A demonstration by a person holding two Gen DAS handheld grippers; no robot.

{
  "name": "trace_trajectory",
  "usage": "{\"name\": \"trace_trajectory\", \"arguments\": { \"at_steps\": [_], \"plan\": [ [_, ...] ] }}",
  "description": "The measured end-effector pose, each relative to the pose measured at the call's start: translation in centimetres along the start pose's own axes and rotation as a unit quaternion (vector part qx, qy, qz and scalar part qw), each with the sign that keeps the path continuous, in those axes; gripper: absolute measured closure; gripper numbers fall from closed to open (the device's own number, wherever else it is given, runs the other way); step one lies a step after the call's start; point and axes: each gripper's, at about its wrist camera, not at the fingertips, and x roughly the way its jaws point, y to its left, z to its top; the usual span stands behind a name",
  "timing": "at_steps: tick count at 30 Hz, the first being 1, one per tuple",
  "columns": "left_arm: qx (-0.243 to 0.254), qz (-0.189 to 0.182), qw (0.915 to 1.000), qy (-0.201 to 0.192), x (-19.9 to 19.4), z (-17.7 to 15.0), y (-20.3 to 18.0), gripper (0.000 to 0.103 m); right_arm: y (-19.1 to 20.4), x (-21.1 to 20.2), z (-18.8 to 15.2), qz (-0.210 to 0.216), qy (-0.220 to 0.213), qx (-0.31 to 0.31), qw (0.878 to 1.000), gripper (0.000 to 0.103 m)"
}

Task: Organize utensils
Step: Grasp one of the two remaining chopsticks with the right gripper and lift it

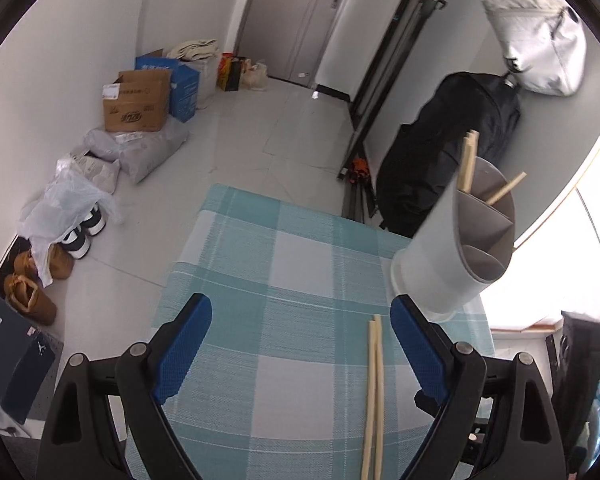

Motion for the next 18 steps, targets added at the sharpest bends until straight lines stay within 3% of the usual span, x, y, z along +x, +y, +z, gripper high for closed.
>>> {"name": "trace_trajectory", "arguments": {
  "at_steps": [4, 15, 18],
  "plan": [
    [-0.024, 0.023, 0.9992, -0.022, -0.4, 0.6, 1.7, 0.015, 0.0, 1.9, 0.6, -0.015, 0.029, 0.003, 0.999, 0.044],
    [-0.055, 0.014, 0.9984, 0.006, -0.1, 0.6, 3.6, 0.015, 3.2, 4.9, 1.6, -0.089, 0.075, -0.064, 0.991, 0.052],
    [-0.060, 0.014, 0.9981, 0.009, -0.1, 0.6, 4.0, 0.015, 3.8, 4.9, 1.8, -0.099, 0.081, -0.078, 0.989, 0.061]
  ]
}}
